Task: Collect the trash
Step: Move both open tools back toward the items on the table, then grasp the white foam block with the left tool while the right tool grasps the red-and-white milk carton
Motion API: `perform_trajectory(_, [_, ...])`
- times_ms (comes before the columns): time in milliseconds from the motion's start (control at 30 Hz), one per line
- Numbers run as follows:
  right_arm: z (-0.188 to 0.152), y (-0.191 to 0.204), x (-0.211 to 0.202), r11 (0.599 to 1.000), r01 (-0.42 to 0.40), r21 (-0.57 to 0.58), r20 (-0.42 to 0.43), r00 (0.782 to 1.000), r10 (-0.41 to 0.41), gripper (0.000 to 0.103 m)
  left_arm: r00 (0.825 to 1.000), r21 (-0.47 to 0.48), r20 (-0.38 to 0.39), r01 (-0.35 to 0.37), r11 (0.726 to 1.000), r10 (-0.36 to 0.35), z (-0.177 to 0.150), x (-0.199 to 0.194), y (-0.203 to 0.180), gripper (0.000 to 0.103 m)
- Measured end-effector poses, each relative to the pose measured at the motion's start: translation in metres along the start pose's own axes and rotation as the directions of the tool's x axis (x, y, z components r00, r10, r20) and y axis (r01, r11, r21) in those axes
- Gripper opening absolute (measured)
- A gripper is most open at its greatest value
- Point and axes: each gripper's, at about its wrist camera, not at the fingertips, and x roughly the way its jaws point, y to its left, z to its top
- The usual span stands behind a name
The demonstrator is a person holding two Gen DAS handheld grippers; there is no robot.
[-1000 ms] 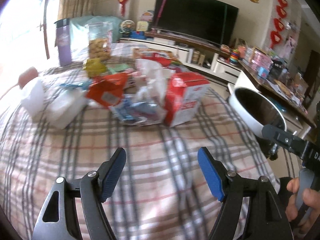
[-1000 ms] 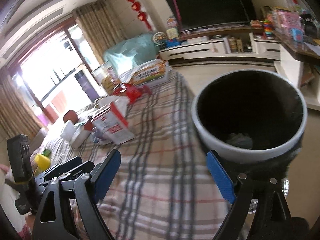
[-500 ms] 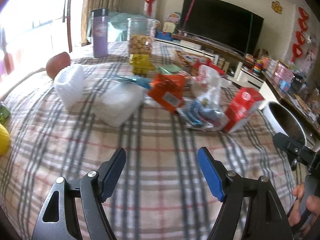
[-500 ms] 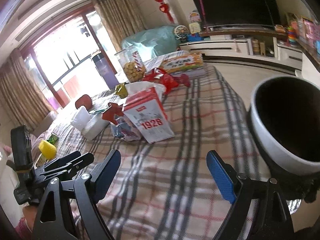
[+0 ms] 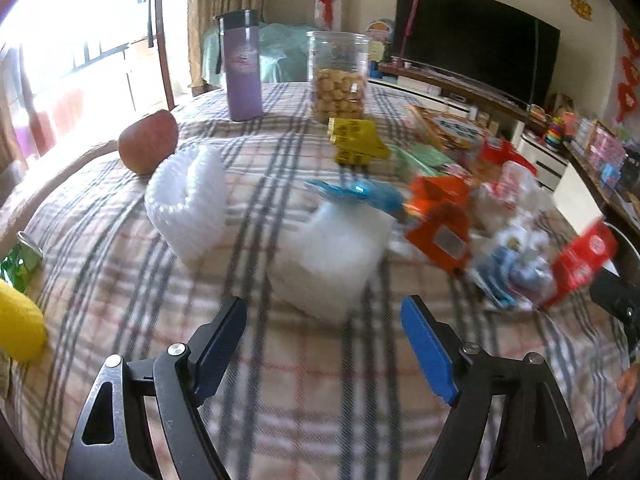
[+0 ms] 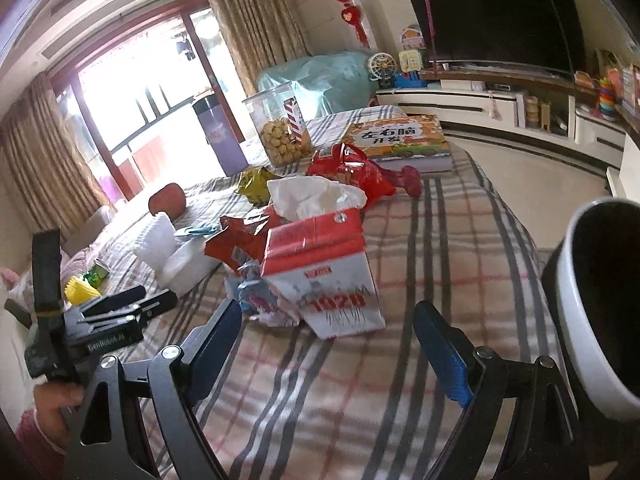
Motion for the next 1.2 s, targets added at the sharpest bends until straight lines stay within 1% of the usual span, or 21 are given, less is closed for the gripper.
perform_trajectory(133, [0.004,-0.002,0.015,1.0,0.011,-0.009,-0.01,1.0,-0.012,0.089,1.0,-0.007,-0.001,-0.013,1.0,0.013,0.013,0.02,0.01,0.08])
perform_trajectory(233, [0.004,-0.005,0.025,1.0,0.006,-0.005,-0.034,0.999,-0.006,0.087,1.0,-0.004,-0.001,0.009,1.0,-0.009,0.018,0.033,0.012,0.082])
perform_trajectory(267, [0.004,-0.006,0.027,1.0,-0.002,-0.002,-0.04,0.999,0.002,0.079,1.0,0.0,0.004,0.018,1.0,-0.018,0.019,0.036,0.012,0.082])
perform_trajectory(300, [0.004,-0.007,0.028,1.0,-0.006,0.0,-0.045,0.999,0.006,0.072,1.0,0.009,0.009,0.025,1.0,-0.025,0.02,0.038,0.011,0.078])
perform_trajectory(333, [0.004,-0.008,0.029,1.0,-0.01,0.004,-0.052,0.999,0.01,0.055,1.0,0.024,0.01,0.028,0.999,-0.028,0.019,0.039,0.008,0.068])
perform_trajectory(367, [0.003,-0.009,0.028,1.0,-0.008,0.007,-0.052,0.999,0.008,0.049,0.999,0.043,0.01,0.041,0.998,-0.041,0.018,0.04,0.005,0.061])
perform_trajectory(400, [0.004,-0.01,0.027,1.0,-0.006,0.009,-0.049,0.999,0.006,0.049,0.999,0.062,0.01,0.053,0.997,-0.054,0.017,0.038,0.002,0.051])
perform_trajectory(467, [0.003,-0.011,0.022,1.0,-0.013,0.008,-0.034,0.999,0.013,0.048,0.999,0.098,0.021,0.028,0.995,-0.03,0.014,0.035,-0.005,0.05])
perform_trajectory(533, [0.002,-0.012,0.015,1.0,-0.018,0.01,-0.024,1.0,0.018,0.048,0.999,0.109,0.026,0.021,0.994,-0.024,0.011,0.032,-0.008,0.049])
perform_trajectory(700, [-0.002,-0.019,-0.007,0.999,-0.028,0.026,0.0,1.0,0.028,0.048,0.998,0.067,0.027,0.06,0.996,-0.062,-0.002,0.014,-0.009,0.048])
perform_trajectory(800, [-0.004,-0.024,-0.018,0.999,-0.023,0.034,0.007,1.0,0.022,0.048,0.995,0.051,0.033,0.096,0.994,-0.097,-0.011,0.0,-0.013,0.048])
perform_trajectory(1033, [-0.012,-0.035,-0.043,0.998,-0.01,0.059,0.026,1.0,0.009,0.048,0.984,0.071,0.05,0.166,0.984,-0.17,-0.028,-0.035,-0.031,0.048])
perform_trajectory(1200, [-0.018,-0.045,-0.061,0.997,0.0,0.072,0.04,0.999,-0.003,0.048,0.972,0.101,0.057,0.222,0.97,-0.229,-0.034,-0.052,-0.047,0.048])
